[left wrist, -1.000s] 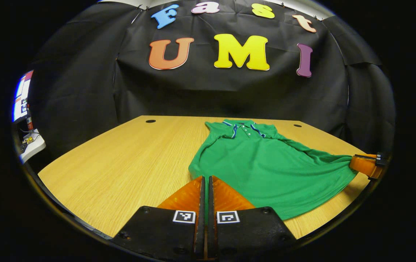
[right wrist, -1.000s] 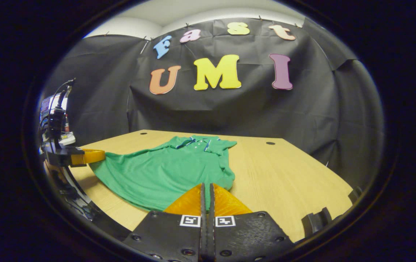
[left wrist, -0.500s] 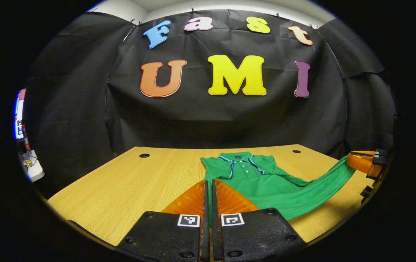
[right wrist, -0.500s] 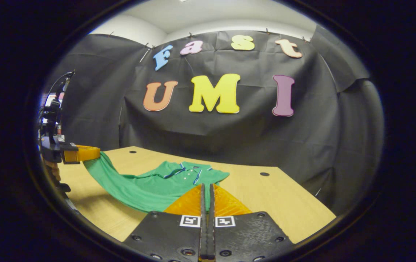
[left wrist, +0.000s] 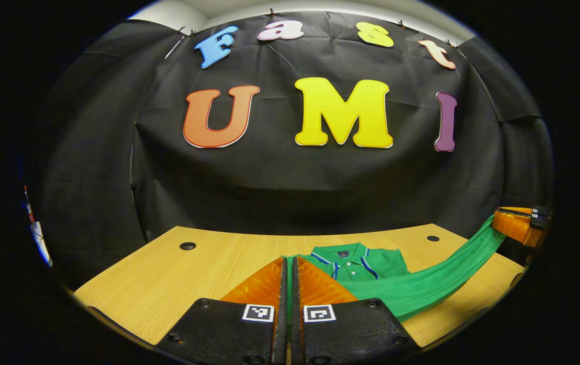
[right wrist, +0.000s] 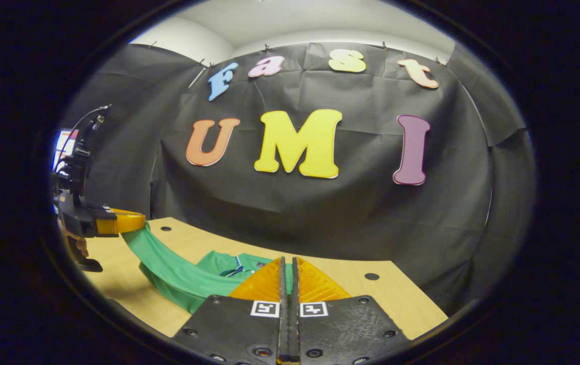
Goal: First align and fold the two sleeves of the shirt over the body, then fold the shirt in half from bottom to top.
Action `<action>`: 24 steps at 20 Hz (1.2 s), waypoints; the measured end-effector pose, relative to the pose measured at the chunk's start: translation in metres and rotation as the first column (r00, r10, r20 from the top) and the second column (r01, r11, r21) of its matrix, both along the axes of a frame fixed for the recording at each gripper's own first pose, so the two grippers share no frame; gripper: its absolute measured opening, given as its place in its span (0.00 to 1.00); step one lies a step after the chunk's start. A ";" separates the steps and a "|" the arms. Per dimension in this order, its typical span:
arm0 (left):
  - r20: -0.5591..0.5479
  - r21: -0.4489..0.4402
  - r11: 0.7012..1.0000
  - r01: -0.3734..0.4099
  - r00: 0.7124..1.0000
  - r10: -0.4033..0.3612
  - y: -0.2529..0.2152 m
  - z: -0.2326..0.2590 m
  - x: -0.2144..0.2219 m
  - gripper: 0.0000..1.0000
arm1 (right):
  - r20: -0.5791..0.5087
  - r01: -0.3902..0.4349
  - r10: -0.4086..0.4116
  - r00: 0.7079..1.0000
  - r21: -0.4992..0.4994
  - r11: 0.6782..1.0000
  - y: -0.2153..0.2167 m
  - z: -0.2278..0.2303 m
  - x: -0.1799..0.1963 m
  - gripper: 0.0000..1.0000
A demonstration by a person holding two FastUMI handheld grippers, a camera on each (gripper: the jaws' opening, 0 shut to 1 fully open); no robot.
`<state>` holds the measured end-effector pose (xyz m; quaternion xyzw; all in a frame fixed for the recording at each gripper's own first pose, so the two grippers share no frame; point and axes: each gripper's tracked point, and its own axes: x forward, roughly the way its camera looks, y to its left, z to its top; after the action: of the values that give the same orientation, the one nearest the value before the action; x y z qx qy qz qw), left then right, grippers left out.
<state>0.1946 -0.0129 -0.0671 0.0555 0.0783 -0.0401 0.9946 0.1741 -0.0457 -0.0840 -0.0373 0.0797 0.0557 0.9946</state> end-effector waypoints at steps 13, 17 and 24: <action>0.017 0.005 0.999 -0.046 0.999 0.046 0.008 -0.019 0.174 0.09 | -0.090 0.091 -0.085 0.992 0.071 0.993 0.007 -0.078 0.224 0.00; 0.030 -0.010 1.000 -0.023 0.999 0.023 0.011 -0.036 0.214 0.08 | -0.080 0.099 -0.094 0.992 0.053 0.994 0.009 -0.094 0.263 0.00; 0.010 0.119 0.993 -0.005 1.000 0.004 0.014 -0.076 0.278 0.09 | -0.043 0.136 -0.139 0.989 -0.071 0.988 -0.003 -0.121 0.323 0.00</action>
<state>0.4726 0.0013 -0.1427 0.1146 0.0760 -0.0327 0.9900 0.4974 -0.0484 -0.2048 -0.0639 0.1077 -0.0147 0.9920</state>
